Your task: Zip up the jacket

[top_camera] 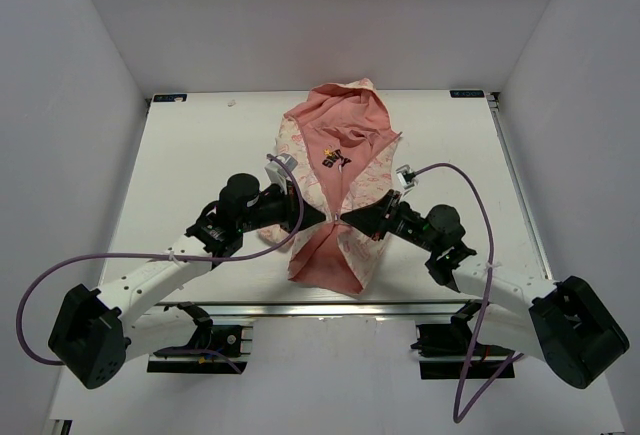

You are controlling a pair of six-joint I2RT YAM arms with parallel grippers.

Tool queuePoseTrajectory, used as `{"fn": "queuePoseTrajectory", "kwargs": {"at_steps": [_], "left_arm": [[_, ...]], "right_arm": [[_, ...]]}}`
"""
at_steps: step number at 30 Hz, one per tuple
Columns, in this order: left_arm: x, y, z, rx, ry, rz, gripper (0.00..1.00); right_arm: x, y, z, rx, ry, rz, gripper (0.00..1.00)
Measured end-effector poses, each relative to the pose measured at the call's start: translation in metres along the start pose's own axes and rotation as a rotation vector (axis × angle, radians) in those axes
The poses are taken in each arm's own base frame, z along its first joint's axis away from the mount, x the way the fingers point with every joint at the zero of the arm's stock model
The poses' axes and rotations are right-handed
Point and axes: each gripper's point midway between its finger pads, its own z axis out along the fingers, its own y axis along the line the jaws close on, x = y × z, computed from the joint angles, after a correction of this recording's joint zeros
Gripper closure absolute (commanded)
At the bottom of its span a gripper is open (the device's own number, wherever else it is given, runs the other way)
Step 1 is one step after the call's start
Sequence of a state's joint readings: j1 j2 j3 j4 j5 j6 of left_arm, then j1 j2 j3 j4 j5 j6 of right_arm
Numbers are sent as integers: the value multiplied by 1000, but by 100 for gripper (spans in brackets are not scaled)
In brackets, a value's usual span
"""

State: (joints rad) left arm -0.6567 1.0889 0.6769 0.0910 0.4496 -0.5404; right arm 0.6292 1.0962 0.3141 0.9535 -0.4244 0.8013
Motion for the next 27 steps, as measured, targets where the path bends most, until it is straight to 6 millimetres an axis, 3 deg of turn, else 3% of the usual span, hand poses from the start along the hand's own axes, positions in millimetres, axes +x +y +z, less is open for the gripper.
{"fn": "queuePoseTrajectory", "kwargs": {"at_steps": [18, 22, 24, 27], "left_arm": [[22, 1, 0, 20, 71, 104, 99], [29, 7, -2, -13, 97, 89, 65], [33, 10, -2, -32, 116, 72, 55], [37, 12, -1, -42, 130, 44, 51]], "right_arm": [[2, 2, 10, 3, 92, -17, 100], [11, -3, 8, 17, 137, -25, 100], [14, -5, 7, 24, 152, -28, 100], [19, -6, 5, 25, 174, -23, 100]]}}
